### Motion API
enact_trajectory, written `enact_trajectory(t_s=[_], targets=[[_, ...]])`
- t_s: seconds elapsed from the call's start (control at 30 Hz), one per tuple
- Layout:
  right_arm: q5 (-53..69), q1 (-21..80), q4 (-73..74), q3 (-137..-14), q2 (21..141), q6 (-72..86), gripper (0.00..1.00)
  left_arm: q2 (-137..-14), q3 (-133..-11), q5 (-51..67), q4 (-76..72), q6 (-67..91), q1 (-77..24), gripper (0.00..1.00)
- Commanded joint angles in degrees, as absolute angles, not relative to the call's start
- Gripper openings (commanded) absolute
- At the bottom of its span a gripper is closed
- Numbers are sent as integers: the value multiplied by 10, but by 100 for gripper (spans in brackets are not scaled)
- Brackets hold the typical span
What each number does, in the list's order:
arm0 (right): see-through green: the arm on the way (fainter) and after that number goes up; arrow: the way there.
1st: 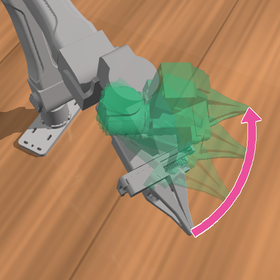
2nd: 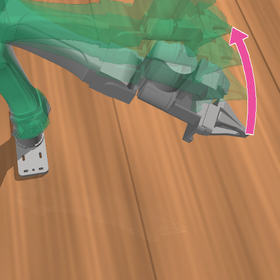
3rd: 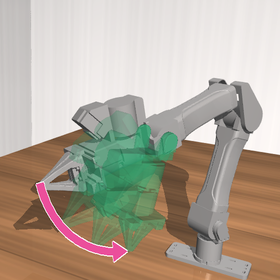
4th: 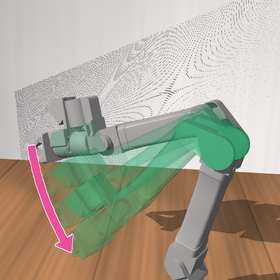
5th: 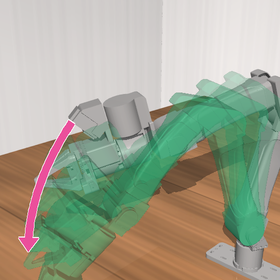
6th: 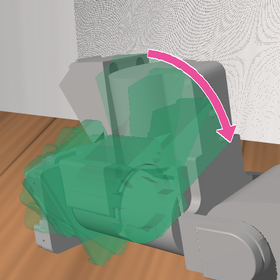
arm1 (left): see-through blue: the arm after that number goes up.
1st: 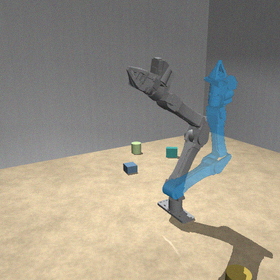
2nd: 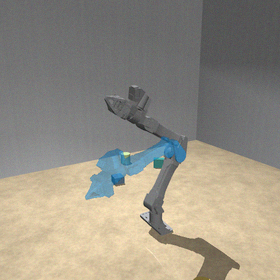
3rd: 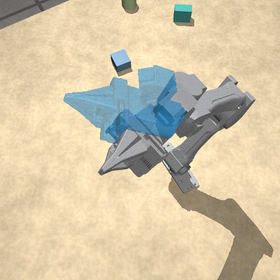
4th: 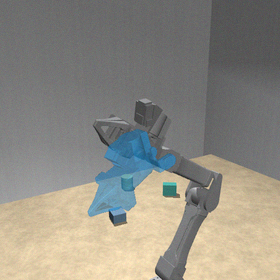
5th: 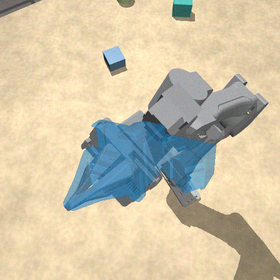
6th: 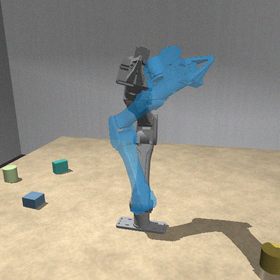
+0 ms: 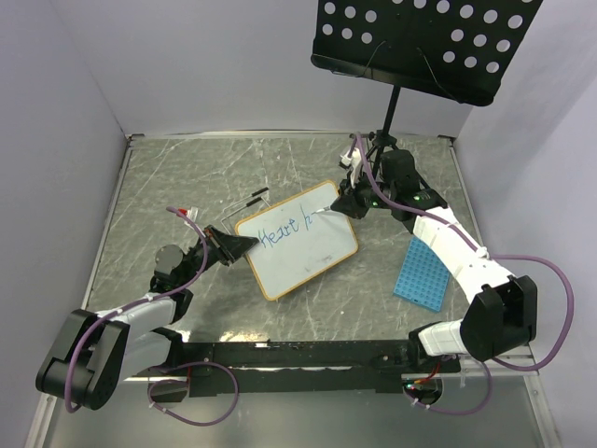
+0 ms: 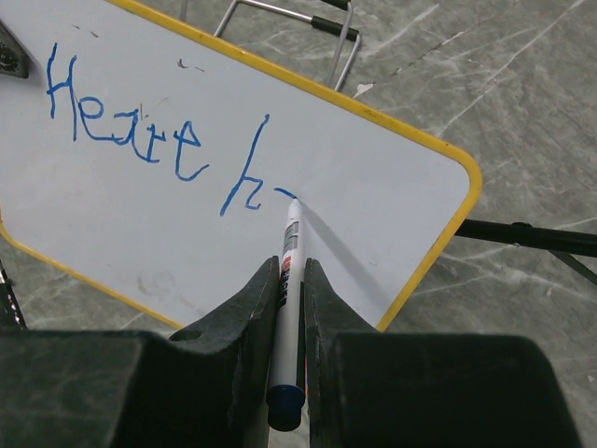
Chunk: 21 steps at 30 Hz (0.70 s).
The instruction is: Write a sentence on the whiteboard
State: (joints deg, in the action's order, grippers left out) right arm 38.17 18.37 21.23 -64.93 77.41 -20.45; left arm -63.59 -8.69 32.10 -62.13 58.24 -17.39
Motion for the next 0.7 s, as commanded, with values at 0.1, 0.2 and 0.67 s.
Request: enact_trajectory(t_s=[0.1, 0.2, 0.67], targets=[[396, 178, 228, -666, 767, -228, 0, -622, -113, 323, -710, 602, -173, 1], [403, 179, 235, -662, 766, -235, 0, -629, -113, 324, -715, 605, -174, 1], [426, 185, 239, -670, 776, -222, 0, -635, -116, 328, -721, 606, -174, 1]])
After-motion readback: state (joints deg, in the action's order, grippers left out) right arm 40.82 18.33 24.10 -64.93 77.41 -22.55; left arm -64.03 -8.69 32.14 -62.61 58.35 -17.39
